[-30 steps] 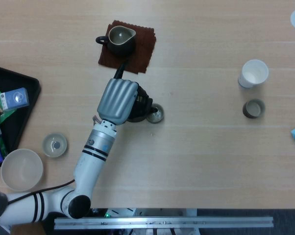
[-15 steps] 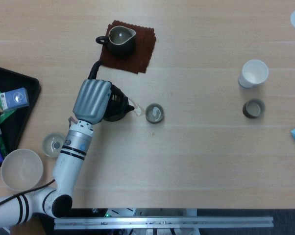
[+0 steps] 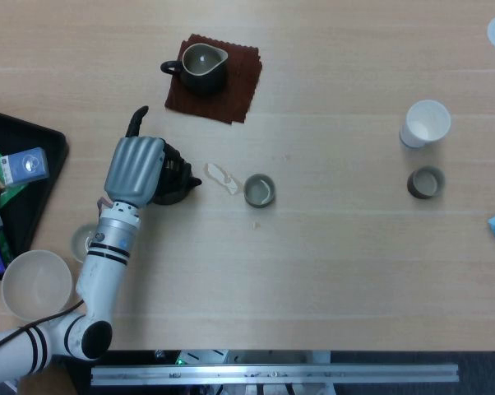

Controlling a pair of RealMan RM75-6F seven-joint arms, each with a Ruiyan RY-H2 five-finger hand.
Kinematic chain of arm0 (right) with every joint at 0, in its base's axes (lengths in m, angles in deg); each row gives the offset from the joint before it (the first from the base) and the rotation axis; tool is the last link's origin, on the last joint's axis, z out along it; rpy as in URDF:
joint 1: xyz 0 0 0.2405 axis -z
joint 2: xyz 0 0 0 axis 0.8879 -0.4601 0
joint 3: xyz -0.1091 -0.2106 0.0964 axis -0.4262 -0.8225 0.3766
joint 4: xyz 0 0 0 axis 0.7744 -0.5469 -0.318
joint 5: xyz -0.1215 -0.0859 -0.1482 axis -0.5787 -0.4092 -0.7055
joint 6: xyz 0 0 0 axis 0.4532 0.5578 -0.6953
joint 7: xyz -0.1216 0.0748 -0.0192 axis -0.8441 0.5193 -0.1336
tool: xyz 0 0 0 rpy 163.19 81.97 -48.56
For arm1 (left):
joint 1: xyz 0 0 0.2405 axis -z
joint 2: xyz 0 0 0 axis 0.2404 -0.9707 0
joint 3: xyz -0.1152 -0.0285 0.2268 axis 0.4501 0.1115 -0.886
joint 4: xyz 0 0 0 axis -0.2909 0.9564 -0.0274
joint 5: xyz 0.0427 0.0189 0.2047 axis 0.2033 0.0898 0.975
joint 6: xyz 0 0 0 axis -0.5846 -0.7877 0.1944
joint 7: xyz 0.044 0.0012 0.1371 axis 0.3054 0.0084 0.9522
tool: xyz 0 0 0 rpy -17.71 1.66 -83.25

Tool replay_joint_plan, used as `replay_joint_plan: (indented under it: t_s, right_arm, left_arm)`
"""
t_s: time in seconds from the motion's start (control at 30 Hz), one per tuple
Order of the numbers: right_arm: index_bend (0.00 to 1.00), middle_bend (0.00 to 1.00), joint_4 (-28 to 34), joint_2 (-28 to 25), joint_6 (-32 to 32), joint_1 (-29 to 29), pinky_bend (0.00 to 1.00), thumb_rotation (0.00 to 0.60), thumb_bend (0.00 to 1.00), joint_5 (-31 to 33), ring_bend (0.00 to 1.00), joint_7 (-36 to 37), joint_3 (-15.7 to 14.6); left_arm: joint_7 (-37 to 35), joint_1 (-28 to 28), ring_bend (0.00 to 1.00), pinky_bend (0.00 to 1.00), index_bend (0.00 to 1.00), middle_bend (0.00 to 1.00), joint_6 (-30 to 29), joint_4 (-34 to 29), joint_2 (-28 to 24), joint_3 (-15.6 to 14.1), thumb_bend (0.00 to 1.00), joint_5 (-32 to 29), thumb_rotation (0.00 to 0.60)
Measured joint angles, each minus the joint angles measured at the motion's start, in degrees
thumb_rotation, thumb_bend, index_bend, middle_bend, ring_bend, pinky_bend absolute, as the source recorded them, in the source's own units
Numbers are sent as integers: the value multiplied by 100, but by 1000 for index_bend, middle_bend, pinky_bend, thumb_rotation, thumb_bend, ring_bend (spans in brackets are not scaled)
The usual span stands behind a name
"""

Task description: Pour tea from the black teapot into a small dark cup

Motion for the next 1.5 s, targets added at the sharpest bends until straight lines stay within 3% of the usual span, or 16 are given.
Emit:
replay_joint_plan:
  t_s: [0.2,0.63,0.93,1.1,1.27,1.5]
  right_arm:
    - [150,200,-10,12,7,23,50,600,179,7,8,11,-7]
    - [150,200,-10,20,-4,44,50,600,179,-27,9,-1,-8]
    - [150,200,-12,37,13,52,50,600,179,-16,8,-11,-7]
    - [150,200,6,42,8,46,50,600,179,-15,8,-12,9]
    - [150,200,25,31,-12,53,50,600,179,-12,9,2,25]
    - [150,200,43,6,-38,79,50,600,178,-18,8,16,24]
  left_arm:
    - [-50,-42,696,65,871,853,101,121,34,42,392,-124,600]
    - [195,-93,581,65,714,720,323,-19,-13,117,392,-526,600]
    - [293,-105,503,65,505,574,428,-235,-151,169,392,-701,596]
    - [297,-108,461,65,443,495,511,-452,-294,189,392,-789,513]
    - [289,-106,365,65,392,400,641,-625,-427,197,392,-927,378]
    - [247,-93,288,64,340,324,807,-873,-596,200,388,-1108,334]
